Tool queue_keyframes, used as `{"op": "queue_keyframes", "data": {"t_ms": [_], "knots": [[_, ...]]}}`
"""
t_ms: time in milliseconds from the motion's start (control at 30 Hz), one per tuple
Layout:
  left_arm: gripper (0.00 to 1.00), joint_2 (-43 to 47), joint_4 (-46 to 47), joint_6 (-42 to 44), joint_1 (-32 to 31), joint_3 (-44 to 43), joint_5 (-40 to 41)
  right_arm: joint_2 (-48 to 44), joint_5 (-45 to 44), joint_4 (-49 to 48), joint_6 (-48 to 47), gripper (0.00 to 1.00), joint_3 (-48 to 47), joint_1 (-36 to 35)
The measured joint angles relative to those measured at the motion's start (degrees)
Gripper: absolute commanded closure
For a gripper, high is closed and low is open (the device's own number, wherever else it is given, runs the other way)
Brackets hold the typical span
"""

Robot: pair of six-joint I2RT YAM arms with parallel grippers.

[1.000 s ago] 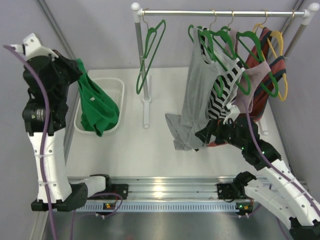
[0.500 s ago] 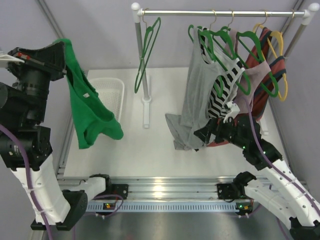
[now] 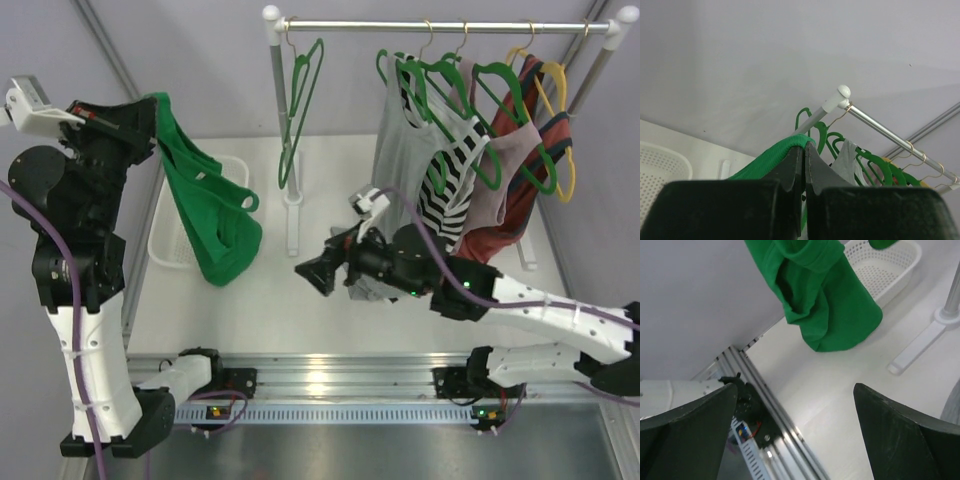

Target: Place the tank top on the hanger

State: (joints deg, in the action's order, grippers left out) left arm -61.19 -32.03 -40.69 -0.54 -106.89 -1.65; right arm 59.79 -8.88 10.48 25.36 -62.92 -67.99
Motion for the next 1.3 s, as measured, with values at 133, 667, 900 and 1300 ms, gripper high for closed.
{"op": "queue_keyframes", "data": {"t_ms": [133, 667, 900, 1300], "knots": [[1.0, 0.44, 1.29, -0.15, 0.0, 0.26, -0.04, 13.14, -7.98, -2.73, -4.0, 0.0, -9.16, -3.17], [1.0, 3.72, 1.62, 0.09, 0.0, 3.39, -0.94, 29.77, -13.64, -4.79, -13.22, 0.0, -26.14, -3.54], [1.0, 3.72, 1.64, 0.09, 0.0, 4.28, -1.86, 29.83, -12.44, -5.11, -12.9, 0.0, -25.99, -6.03], [1.0, 3.67, 1.62, 0.09, 0.0, 5.11, -2.58, 32.68, -11.1, -6.25, -12.79, 0.0, -26.03, -8.26]]}}
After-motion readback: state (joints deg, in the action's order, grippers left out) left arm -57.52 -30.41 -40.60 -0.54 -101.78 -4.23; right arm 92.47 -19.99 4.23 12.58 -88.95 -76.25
